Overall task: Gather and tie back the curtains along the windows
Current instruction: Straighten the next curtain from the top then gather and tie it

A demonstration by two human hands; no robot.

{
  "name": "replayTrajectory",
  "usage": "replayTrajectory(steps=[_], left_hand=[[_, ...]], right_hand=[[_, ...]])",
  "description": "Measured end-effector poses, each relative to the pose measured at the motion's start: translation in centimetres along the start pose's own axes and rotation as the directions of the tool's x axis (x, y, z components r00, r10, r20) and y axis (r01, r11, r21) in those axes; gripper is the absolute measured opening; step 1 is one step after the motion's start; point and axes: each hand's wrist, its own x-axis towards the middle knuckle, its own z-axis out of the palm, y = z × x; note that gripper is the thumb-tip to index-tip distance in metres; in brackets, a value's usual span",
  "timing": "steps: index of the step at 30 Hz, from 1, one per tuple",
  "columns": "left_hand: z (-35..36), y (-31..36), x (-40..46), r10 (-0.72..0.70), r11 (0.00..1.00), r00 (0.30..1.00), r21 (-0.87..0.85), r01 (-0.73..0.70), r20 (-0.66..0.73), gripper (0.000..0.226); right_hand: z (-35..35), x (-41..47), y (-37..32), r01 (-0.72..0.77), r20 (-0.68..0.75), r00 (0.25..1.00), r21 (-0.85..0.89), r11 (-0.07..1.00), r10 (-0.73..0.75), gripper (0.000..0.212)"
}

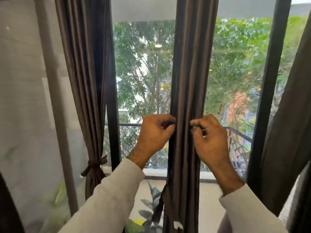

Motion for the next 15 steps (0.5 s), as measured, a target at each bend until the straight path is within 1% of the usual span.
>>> replayTrajectory(steps=[3, 5, 7, 10, 13, 15], left_hand=[[0.8, -1.0, -2.8, -0.017, 1.000, 1.000, 0.001, 0.017, -0.022, 0.020], [1.4, -1.4, -4.3, -0.037, 0.999, 0.995, -0.032, 0.034, -0.091, 0.019], [1.9, -1.4, -5.1, -0.045, 0.997, 0.988, -0.075, 0.034, -0.151, 0.018], [2.2, -1.3, -5.8, -0.047, 0.995, 0.977, -0.098, 0.027, -0.207, 0.018], [2.6, -1.5, -6.4, -0.020, 0.998, 0.982, -0.068, 0.007, -0.188, 0.020], [3.0, -1.5, -6.8, -0.009, 0.999, 0.982, -0.041, 0.001, -0.187, 0.020]], right_hand=[[0.6, -2.0, 0.3, -0.060, 0.008, 0.998, 0.031, 0.998, 0.060, 0.022], [0.8, -3.0, 0.3, -0.088, 0.006, 0.996, 0.053, 0.995, 0.087, 0.017], [0.8, -3.7, 0.3, -0.117, 0.001, 0.993, 0.055, 0.992, 0.117, 0.020], [0.5, -4.6, 0.3, -0.129, -0.005, 0.992, -0.007, 0.992, 0.129, 0.029], [0.3, -5.6, 0.7, -0.117, 0.000, 0.993, -0.108, 0.987, 0.118, 0.035], [0.4, -6.0, 1.4, -0.099, 0.008, 0.995, -0.207, 0.973, 0.103, 0.033]])
